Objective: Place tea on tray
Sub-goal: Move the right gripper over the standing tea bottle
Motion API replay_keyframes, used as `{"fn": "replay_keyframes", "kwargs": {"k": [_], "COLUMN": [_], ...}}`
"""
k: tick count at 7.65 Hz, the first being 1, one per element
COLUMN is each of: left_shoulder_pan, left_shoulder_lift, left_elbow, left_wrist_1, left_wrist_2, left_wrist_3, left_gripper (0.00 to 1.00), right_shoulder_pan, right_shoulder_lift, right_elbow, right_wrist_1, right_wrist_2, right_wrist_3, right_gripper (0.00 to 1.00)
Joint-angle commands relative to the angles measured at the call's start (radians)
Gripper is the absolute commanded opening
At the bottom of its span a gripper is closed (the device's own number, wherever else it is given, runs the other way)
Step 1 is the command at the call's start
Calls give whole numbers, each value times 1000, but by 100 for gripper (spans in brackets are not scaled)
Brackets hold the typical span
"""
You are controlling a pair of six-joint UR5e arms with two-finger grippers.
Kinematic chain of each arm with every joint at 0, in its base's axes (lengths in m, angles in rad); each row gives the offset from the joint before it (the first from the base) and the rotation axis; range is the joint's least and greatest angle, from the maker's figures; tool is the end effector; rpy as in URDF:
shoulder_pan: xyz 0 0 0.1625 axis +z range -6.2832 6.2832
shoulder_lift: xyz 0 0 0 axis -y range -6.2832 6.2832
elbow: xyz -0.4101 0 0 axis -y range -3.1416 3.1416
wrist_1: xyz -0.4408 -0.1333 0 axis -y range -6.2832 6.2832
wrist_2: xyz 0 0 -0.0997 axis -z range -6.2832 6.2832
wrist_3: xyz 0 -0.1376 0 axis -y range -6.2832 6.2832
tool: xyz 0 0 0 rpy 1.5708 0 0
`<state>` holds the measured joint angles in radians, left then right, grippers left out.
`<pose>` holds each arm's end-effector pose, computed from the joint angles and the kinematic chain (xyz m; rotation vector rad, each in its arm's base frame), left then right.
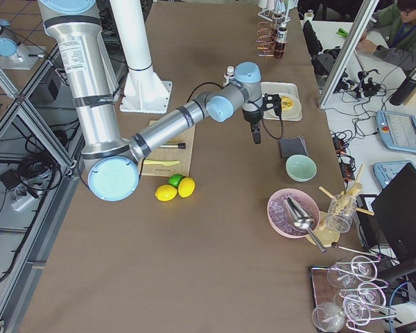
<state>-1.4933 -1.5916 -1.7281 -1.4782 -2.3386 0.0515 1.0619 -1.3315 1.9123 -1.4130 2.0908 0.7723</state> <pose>0.0050 -0.5514 0.5845 0.0714 0.7691 0.1554 -0.2453 -0.5729 0.3402 0.2817 -0.8276 0.0544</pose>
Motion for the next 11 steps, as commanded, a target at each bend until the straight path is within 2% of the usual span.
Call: {"fn": "replay_keyframes", "kwargs": {"k": [1, 3, 4, 5, 6, 7, 9, 10, 11], "left_shoulder_pan": [7, 7, 7, 7, 7, 8, 8, 8, 8], "left_shoulder_lift": [-8, -11, -11, -10, -10, -10, -10, -7, -7], "left_elbow": [-1, 1, 2, 4, 7, 10, 12, 12, 12], "left_wrist_1": [-2, -2, -2, -2, -2, -2, -2, -2, -2], "left_wrist_2": [-4, -5, -5, -5, -5, -5, -5, -5, -5], "left_wrist_3": [-2, -2, -1, -1, -1, -1, -1, -1, -1], "left_gripper": [98, 98, 98, 98, 98, 98, 98, 98, 98], "right_shoulder_pan": [-274, -342, -418, -515, -604, -662, -700, -726, -718], "right_shoulder_lift": [204, 212, 247, 327, 442, 556, 612, 614, 612], "right_elbow": [22, 132, 158, 163, 154, 124, 50, 31, -22], "right_wrist_1": [-4, -12, -32, -137, -294, -410, -409, -400, -356], "right_wrist_2": [-246, -255, -317, -431, -536, -581, -626, -684, -707], "right_wrist_3": [249, 297, 382, 400, 400, 401, 427, 459, 461], "right_gripper": [100, 100, 100, 100, 100, 100, 100, 99, 98]}}
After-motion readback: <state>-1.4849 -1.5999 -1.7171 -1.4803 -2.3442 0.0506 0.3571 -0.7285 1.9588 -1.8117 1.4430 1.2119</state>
